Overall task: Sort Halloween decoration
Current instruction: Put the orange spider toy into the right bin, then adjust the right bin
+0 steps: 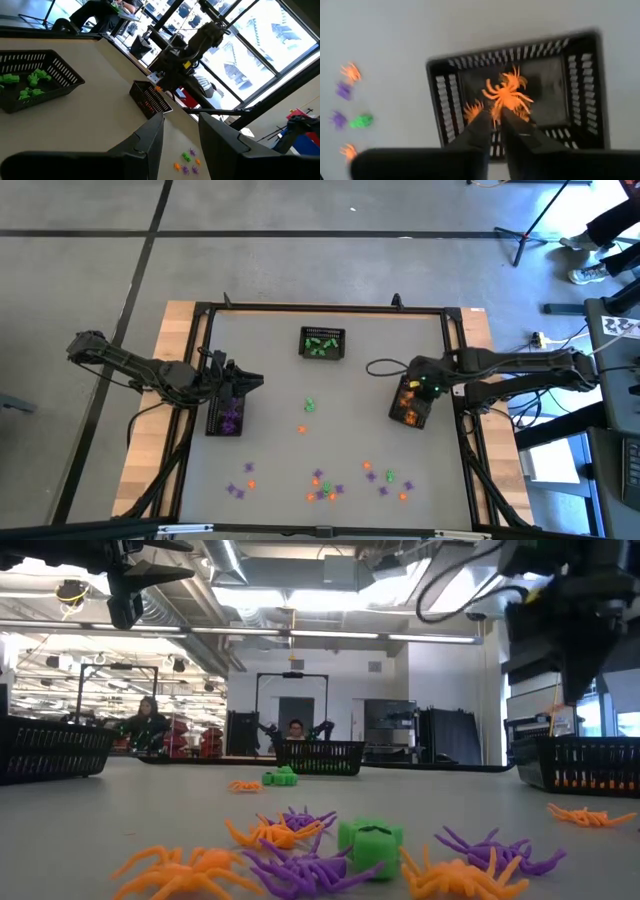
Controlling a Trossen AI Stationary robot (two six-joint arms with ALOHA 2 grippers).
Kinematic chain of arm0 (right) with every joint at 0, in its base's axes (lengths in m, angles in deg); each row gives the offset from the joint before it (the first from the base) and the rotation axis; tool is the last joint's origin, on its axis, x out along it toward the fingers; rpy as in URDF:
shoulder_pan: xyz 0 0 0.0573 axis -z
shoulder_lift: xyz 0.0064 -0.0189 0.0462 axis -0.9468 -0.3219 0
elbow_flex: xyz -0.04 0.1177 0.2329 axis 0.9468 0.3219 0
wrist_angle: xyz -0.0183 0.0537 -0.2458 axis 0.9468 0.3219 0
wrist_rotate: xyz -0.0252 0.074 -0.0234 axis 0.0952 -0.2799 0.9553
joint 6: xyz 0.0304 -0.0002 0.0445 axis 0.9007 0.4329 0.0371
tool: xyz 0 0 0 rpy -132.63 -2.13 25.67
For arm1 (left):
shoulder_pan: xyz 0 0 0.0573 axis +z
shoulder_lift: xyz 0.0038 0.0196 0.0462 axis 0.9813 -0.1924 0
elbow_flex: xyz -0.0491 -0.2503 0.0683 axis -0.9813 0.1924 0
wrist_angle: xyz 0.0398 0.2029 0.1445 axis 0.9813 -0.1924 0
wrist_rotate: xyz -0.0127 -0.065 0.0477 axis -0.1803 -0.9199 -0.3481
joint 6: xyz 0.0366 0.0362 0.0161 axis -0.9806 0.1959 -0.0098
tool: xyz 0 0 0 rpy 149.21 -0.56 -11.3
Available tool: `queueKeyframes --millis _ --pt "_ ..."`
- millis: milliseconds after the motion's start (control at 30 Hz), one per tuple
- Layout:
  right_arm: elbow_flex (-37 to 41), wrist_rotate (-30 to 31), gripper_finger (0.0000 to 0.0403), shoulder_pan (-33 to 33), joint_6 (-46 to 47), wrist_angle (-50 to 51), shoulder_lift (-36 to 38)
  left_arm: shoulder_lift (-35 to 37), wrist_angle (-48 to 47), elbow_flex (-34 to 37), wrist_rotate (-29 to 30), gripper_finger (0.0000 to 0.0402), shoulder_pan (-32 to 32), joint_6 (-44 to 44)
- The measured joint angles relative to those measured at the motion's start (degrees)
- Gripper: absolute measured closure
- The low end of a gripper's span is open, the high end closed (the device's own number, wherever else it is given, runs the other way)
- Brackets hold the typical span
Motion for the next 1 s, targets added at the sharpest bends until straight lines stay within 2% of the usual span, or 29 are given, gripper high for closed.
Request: queueKeyframes --millis 200,333,500,633,800,1000 --pt "1.2 2.6 0.0271 0.0 -1.1 1.3 -1.1 0.0 0.0 0.0 0.0 0.0286 0.0 0.0" --pt "2.3 5.0 0.0245 0.0 -2.5 2.0 -1.1 0.0 0.0 0.0 0.0 0.0286 0.0 0.4" --pt "4.9 9.8 0.0240 0.0 -2.7 2.2 -1.1 0.0 0.0 0.0 0.0 0.0286 0.0 0.5" --pt "6.4 10.2 0.0240 0.0 -1.7 1.9 -1.1 0.0 0.0 0.0 0.0 0.0286 0.0 0.6" --pt "6.7 12.7 0.0240 0.5 5.0 1.8 -1.5 0.0 0.0 0.0 0.0 0.0286 0.0 0.6" --pt "6.7 13.9 0.0239 4.7 9.0 -0.7 -3.5 0.0 0.0 0.0 0.3 0.0286 0.0 1.7"
